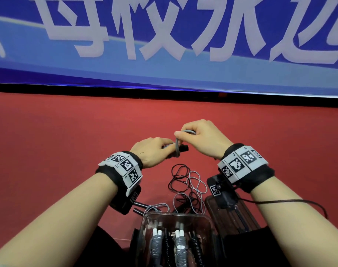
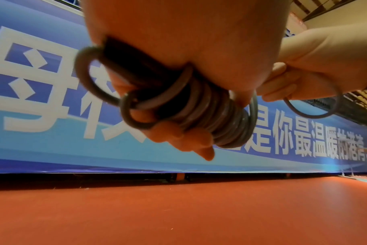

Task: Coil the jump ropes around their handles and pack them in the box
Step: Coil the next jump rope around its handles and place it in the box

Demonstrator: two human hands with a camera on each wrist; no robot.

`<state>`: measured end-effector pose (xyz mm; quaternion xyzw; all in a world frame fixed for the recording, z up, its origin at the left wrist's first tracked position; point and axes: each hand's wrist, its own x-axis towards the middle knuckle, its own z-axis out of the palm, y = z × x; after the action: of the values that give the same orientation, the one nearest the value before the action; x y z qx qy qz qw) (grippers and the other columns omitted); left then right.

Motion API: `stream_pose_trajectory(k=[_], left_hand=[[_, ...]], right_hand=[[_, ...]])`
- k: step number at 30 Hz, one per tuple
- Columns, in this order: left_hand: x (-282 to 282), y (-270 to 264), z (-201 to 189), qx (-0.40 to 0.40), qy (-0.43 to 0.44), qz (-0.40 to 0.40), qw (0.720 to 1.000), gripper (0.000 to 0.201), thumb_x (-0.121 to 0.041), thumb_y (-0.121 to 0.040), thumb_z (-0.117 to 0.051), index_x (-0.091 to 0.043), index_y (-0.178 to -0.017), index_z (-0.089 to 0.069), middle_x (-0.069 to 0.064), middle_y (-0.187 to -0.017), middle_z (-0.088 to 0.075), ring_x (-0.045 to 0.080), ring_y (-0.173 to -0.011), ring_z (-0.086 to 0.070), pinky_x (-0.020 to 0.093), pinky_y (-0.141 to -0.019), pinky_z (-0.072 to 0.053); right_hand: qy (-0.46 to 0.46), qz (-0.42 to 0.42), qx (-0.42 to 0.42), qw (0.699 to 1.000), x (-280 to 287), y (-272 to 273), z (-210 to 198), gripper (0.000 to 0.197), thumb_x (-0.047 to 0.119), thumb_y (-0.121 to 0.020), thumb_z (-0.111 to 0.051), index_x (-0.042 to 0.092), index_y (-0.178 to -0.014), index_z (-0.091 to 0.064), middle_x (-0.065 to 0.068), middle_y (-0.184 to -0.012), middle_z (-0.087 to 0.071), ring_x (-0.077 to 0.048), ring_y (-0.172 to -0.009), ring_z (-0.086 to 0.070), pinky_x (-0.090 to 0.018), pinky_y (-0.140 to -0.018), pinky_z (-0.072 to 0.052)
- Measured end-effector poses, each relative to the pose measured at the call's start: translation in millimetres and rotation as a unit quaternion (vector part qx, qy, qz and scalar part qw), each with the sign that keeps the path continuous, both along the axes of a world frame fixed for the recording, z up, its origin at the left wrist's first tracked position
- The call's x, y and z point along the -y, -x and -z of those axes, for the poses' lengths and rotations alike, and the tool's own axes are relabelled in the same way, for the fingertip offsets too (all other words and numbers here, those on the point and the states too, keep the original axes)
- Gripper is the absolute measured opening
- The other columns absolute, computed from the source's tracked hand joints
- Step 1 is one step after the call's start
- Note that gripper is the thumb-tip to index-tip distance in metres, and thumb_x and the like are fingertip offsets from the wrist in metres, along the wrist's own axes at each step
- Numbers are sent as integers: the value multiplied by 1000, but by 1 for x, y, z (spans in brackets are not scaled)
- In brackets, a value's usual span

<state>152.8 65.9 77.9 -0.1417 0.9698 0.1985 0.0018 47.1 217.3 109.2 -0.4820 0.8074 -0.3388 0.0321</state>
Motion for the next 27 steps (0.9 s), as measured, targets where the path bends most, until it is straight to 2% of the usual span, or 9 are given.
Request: stream_pose_trajectory(k=[4,7,9,11,14,18,22,25,27], left_hand=[[-7,-6,-5,-13,-84,68,994,39,-50,-100,-30,-40,-81,-62,1,-77,-67,16,-50,-54,33,-62,-50],[-16,-9,-10,-42,-150,91,984,40,-36,-100,-27,-25,-82,-62,8,-68,-54,19,-51,-45,34,-55,-43],[-22,-12,-16,-56,-203,85,974,48,-48,-98,-27,-20,-86,-64,12,-66,-50,19,-52,-40,33,-54,-39],[-26,-15,-20,-93,-259,93,957,54,-66,-92,-40,-21,-87,-70,14,-66,-55,19,-51,-43,29,-50,-40],[-29,-16,-24,-143,-283,106,943,44,-62,-84,-61,-20,-93,-71,-2,-65,-63,20,-49,-50,30,-45,-43],[-29,-13,-25,-160,-329,67,928,34,-49,-89,-62,-16,-97,-58,8,-70,-70,21,-44,-48,25,-42,-39],[-30,-12,-36,-210,-391,33,895,30,-44,-96,-54,-18,-110,-49,10,-71,-69,23,-44,-49,20,-39,-32],[-26,-7,-38,-251,-433,7,866,50,-51,-88,-49,-20,-128,-50,14,-72,-66,25,-43,-52,21,-40,-34],[-23,-4,-38,-271,-452,-5,850,45,-50,-92,-45,-15,-117,-58,14,-70,-63,24,-42,-51,21,-39,-35]], right_hand=[[8,-27,81,996,-7,8,-3,33,42,-90,-63,19,-67,-71,7,-52,-49,-6,-50,-39,-24,-55,-33],[8,-35,134,990,-9,8,-8,35,40,-91,-62,19,-63,-67,6,-52,-47,-6,-51,-39,-20,-57,-32],[14,-43,165,985,-12,7,-14,33,31,-95,-59,16,-66,-63,15,-39,-40,-1,-39,-38,-9,-48,-30],[35,-42,194,979,-14,10,-15,33,27,-96,-57,16,-65,-62,17,-37,-42,1,-38,-43,-7,-46,-33],[73,-46,231,969,-13,12,-11,38,34,-92,-62,25,-56,-63,9,-48,-41,-5,-46,-36,-17,-51,-30],[118,-44,320,939,-7,14,-3,31,41,-87,-67,23,-62,-67,-8,-65,-41,-21,-60,-37,-31,-56,-31],[117,-4,354,928,1,13,6,20,15,-99,-49,9,-86,-63,-4,-56,-44,-10,-46,-33,-21,-44,-28],[97,-3,339,936,11,1,11,38,22,-103,-39,11,-71,-57,-7,-57,-47,-10,-42,-37,-23,-45,-35],[87,9,339,937,18,-9,9,46,29,-103,-37,13,-64,-53,-2,-51,-46,-10,-40,-39,-22,-44,-40]])
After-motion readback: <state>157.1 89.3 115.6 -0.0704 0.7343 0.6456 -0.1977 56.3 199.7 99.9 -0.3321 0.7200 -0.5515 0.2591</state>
